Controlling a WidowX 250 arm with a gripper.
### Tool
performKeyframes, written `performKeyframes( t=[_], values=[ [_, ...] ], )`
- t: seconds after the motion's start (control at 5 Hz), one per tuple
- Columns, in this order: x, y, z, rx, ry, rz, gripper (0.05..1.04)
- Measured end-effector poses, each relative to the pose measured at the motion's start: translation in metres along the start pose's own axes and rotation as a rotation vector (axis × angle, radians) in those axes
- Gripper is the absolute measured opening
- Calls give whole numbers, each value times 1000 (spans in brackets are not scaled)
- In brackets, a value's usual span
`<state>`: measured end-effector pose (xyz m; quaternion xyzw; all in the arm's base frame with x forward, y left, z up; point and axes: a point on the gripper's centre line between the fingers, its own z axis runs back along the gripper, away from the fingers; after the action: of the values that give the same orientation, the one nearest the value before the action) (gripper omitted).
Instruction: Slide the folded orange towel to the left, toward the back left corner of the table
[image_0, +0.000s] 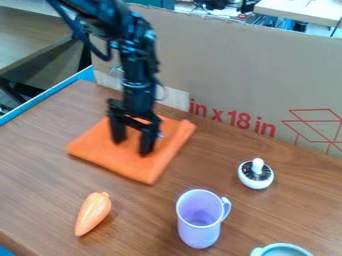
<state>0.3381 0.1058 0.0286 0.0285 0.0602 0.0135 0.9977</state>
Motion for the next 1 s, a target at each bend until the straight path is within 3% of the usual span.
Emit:
performKeyframes(
  t=[0.2,0.8,1.0],
  values=[
    [-12,52,-6,4,50,55,1000],
    [-10,77,-7,8,102,42,1001],
    [-19,79,8,16,98,41,1001]
  ],
)
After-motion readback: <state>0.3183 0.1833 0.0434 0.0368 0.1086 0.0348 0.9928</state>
